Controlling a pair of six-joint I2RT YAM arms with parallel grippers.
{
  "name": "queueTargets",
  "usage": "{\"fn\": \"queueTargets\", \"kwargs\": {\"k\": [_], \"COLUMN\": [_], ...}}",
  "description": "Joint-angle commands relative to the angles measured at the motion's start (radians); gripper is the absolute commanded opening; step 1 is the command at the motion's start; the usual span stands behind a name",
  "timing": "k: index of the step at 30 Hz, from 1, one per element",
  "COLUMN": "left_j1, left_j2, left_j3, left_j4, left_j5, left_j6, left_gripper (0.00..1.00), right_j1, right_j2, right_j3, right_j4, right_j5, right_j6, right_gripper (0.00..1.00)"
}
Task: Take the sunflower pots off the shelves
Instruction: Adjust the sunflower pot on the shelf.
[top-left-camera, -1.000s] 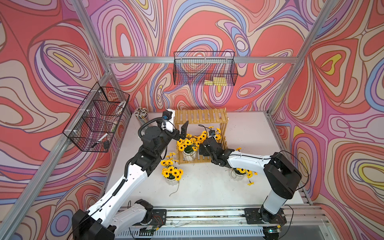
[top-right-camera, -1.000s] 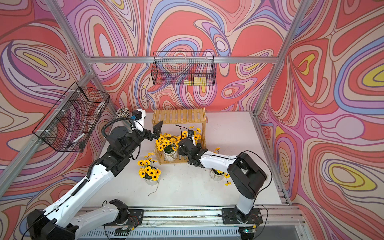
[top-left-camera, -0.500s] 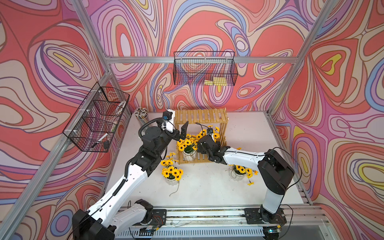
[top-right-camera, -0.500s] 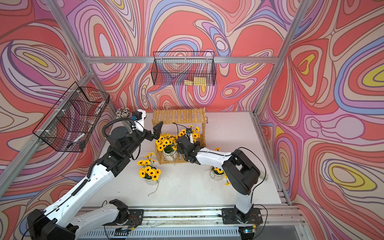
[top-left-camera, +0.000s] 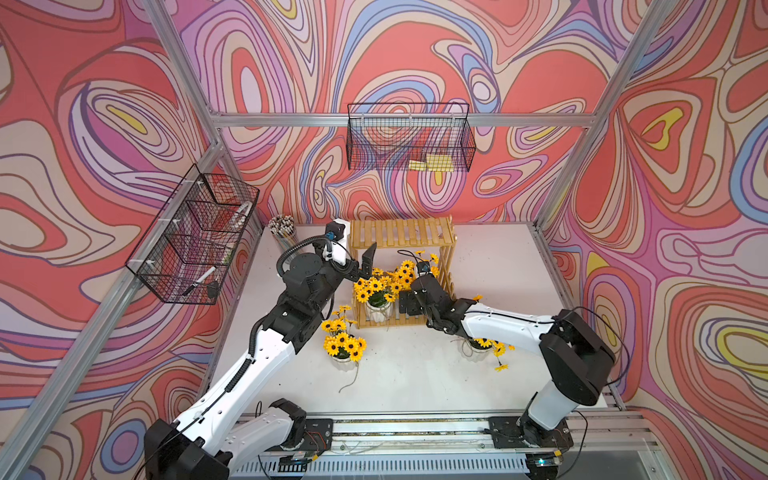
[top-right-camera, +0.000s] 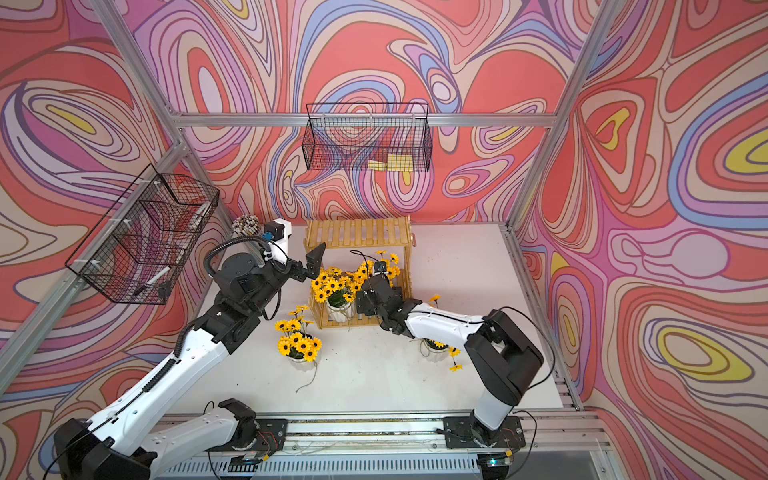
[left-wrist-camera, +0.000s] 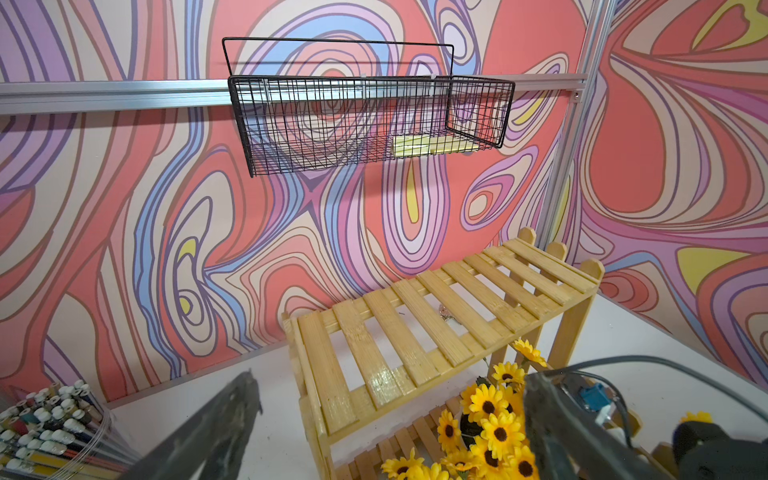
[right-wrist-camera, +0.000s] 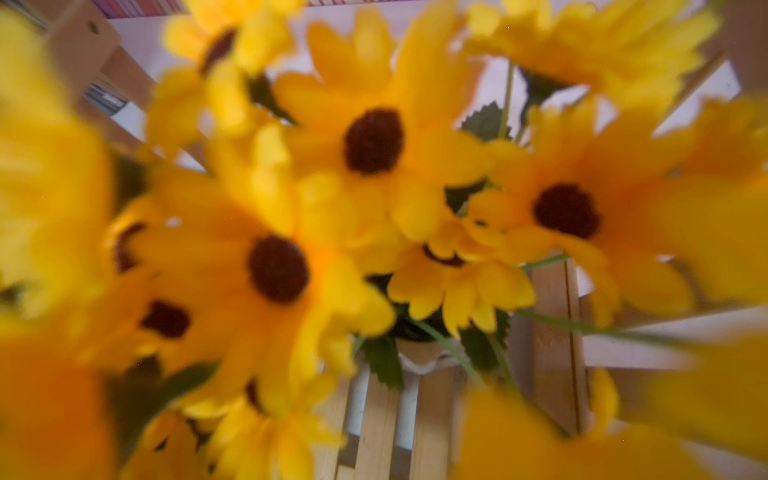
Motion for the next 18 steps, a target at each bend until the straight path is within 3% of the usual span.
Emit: {"fn": "queueTargets", "kwargs": {"k": [1,6,10,18], "left_j1": [0.004,0.003,0.004,0.005], "left_j2": [-0.015,-0.013,-0.014,-0.028], "left_j3": [-0.006,-0.001,0.001,0.002], "left_j4": [0.030,0.028,0.025,0.016], "left_j5": [-0.003,0.001,0.000,0.000], "left_j6": [0.012,0.013,0.015,0.014], "left_gripper": [1.00,1.00,1.00,1.00], "right_j1": [-0.005,-0.004,-0.005,-0.003], "right_j2": [-0.079,-0.159,-0.137,-0.039], "right_j3": [-0.066,-0.129,-0.065,0.072], "right_j4": [0.033,0.055,-0.014,-0.088], "right_j5": [-0.096,-0.252,-0.361,-0.421], "right_j6": [-0.072,-0.198,-0.296,-0.315], "right_gripper": [0.94,0.94,0.94,0.94]}}
